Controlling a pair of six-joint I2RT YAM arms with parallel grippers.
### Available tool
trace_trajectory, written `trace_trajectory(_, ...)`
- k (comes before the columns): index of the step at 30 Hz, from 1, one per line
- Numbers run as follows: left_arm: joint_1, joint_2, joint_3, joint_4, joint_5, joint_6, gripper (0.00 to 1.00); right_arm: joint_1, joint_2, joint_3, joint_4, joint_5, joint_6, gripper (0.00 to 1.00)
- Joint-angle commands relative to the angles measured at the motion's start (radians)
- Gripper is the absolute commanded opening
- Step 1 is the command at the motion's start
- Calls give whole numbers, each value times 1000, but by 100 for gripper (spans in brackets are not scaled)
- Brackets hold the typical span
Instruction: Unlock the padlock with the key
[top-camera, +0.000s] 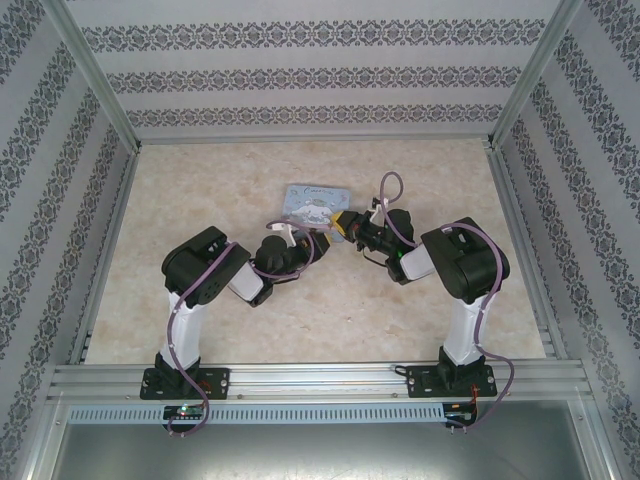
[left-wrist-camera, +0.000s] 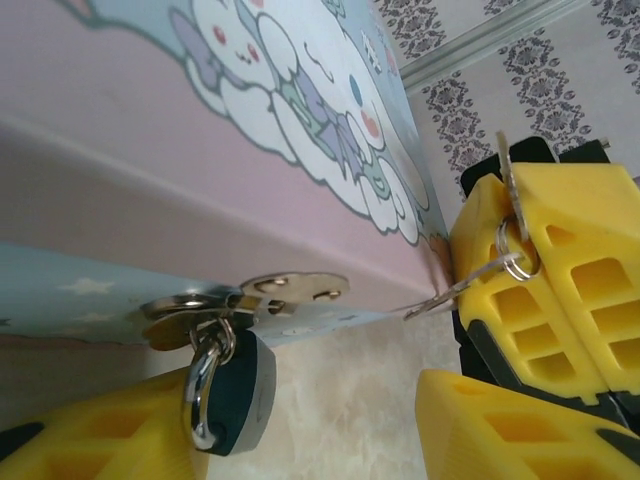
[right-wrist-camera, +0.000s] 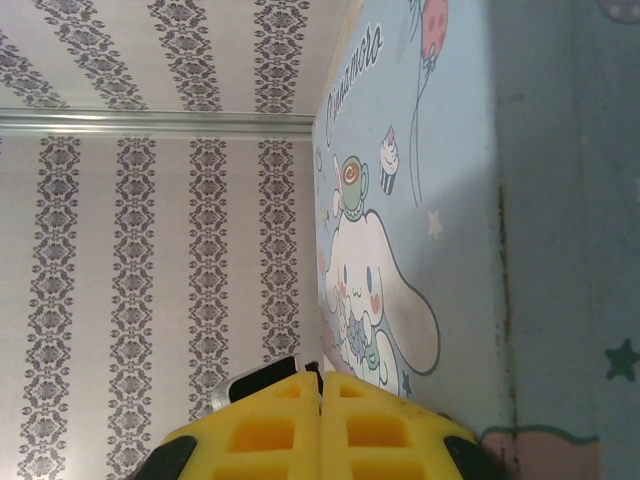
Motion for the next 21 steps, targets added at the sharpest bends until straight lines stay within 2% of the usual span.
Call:
trace_trajectory(1, -13, 28, -6, -4, -72, -33, 51, 17, 32, -6, -26, 13, -3, 0)
trace_trajectory(6, -13, 26, -9, -11, -88, -45, 44, 17, 32, -7, -22, 13, -2, 0)
trace_trajectory(13, -14, 29, -34, -8, -102, -53, 26, 17, 35, -7, -18, 16, 1, 0)
trace_trajectory(19, -16, 29, -31, -16, -104, -58, 21, 17, 35, -9, -13, 16, 4, 0)
trace_trajectory(21, -15, 28, -26, -22, -101, -61, 15, 17, 33, -6, -10, 13, 6, 0)
